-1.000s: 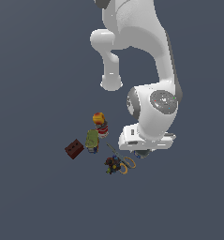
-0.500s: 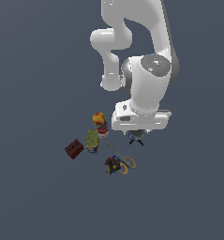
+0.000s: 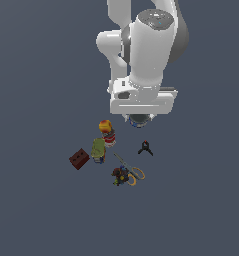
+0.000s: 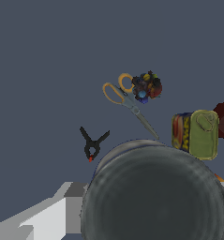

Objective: Pick up a designated object from a clutter of objects.

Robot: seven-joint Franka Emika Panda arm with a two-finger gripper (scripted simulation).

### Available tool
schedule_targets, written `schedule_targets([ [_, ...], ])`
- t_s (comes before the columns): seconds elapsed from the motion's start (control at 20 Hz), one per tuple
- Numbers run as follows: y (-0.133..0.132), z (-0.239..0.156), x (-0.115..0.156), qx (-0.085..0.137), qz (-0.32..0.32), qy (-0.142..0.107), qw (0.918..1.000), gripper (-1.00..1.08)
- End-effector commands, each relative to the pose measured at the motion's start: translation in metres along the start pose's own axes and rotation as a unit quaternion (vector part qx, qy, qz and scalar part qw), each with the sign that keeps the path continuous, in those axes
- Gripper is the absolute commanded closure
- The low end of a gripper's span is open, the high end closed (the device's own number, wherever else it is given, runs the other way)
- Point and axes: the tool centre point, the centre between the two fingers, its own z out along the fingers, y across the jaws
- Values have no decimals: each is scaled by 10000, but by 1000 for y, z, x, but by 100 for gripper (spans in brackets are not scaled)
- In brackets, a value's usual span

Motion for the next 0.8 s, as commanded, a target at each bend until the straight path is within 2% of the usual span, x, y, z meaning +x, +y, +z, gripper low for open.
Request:
schedule_targets([
  [0.0,7,-20,-13,6,-1,5,10000,108],
  [0.4,31,-81,-52,9,-2,5,10000,108],
  [0.75,46,-120,-76,9,-2,5,10000,108],
])
